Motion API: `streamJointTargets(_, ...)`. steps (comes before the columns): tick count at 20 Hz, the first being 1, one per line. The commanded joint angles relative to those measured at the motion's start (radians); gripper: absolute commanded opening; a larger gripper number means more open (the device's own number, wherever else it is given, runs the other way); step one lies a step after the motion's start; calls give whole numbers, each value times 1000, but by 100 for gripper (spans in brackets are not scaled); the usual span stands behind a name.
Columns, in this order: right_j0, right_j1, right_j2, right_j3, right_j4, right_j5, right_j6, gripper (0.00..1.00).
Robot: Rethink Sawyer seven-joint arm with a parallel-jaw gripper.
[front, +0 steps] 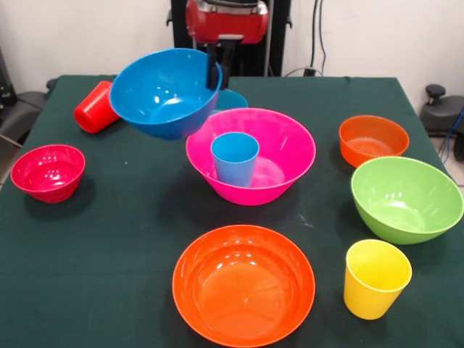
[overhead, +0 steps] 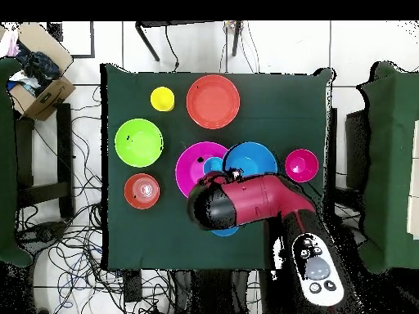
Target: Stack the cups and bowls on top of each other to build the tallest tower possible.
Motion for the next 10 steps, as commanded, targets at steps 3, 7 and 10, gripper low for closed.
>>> streamJointTargets(3,80,21,-3,-16,70,-66,182,0)
streamJointTargets(7,104,48,-30,-25,73,-96,194,0)
streamJointTargets(10,116,53,-48,-16,76,-112,199,0)
